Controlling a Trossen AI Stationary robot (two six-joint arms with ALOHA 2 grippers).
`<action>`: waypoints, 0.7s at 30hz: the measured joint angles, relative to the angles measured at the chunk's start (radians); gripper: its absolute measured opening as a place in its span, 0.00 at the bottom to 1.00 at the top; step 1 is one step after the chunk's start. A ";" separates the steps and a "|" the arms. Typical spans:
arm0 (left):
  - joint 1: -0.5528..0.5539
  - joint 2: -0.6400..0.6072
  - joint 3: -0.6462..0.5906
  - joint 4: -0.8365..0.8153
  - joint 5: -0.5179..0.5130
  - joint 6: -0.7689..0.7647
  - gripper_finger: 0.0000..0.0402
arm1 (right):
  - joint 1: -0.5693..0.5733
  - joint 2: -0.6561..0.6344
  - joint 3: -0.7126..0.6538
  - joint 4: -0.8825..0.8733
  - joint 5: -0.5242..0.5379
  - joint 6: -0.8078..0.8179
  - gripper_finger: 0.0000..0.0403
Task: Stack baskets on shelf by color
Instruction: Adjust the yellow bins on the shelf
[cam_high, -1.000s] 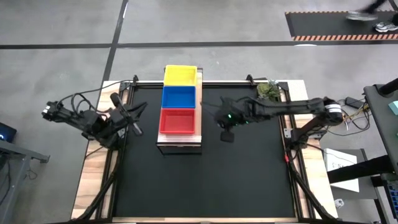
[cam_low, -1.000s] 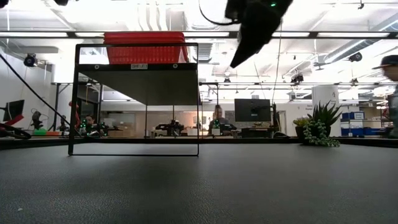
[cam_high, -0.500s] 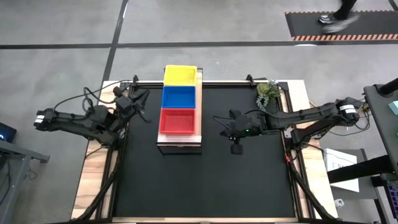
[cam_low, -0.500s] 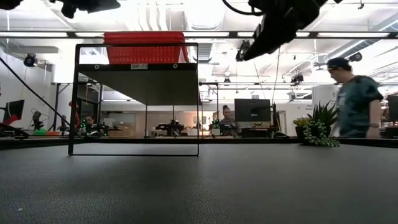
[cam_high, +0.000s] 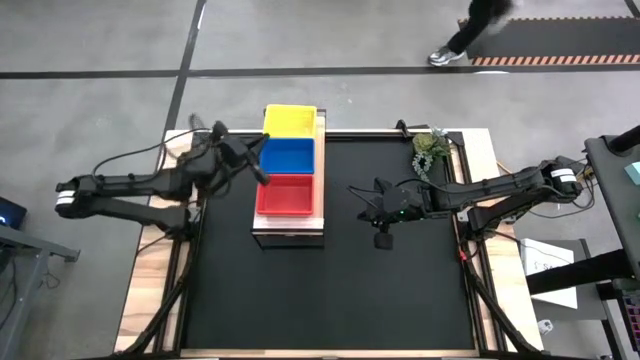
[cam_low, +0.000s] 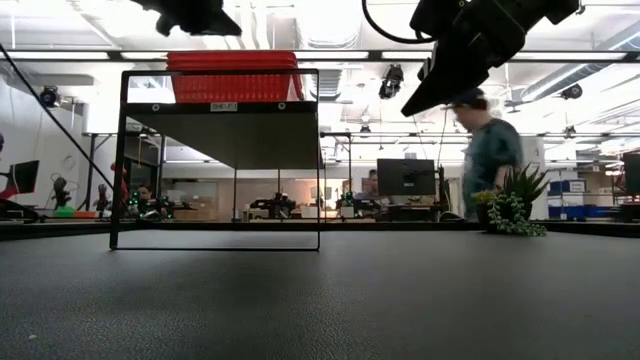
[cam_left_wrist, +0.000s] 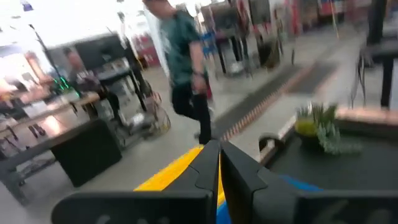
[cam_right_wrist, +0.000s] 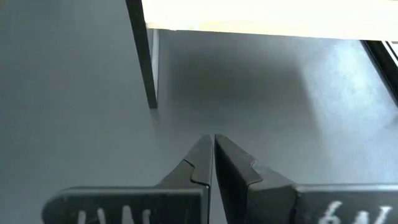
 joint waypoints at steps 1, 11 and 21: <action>0.020 0.017 0.035 -0.063 0.024 -0.014 0.00 | 0.000 0.000 0.000 0.000 0.000 0.000 0.02; 0.242 0.164 0.340 -0.619 0.133 -0.070 0.00 | 0.000 0.000 -0.006 -0.005 -0.001 -0.002 0.02; 0.580 0.283 0.424 -0.836 0.481 -0.017 0.00 | 0.000 0.000 -0.040 -0.005 -0.002 0.009 0.02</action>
